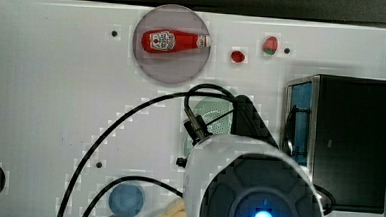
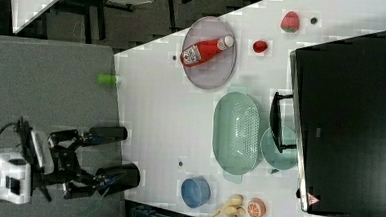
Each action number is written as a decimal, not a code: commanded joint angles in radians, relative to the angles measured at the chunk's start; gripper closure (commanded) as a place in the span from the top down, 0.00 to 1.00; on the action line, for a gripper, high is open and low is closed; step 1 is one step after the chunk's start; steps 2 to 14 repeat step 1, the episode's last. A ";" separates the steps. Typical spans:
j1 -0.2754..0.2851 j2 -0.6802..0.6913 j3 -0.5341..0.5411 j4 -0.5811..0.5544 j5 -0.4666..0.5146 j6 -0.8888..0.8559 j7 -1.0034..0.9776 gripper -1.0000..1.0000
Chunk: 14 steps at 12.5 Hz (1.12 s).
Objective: Drag strainer left to right.
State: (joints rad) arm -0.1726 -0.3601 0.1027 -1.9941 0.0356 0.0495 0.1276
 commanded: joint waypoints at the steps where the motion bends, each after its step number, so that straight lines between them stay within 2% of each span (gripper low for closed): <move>1: 0.017 0.024 0.005 0.007 -0.005 -0.023 -0.049 1.00; 14: 0.017 0.024 0.005 0.007 -0.005 -0.023 -0.049 1.00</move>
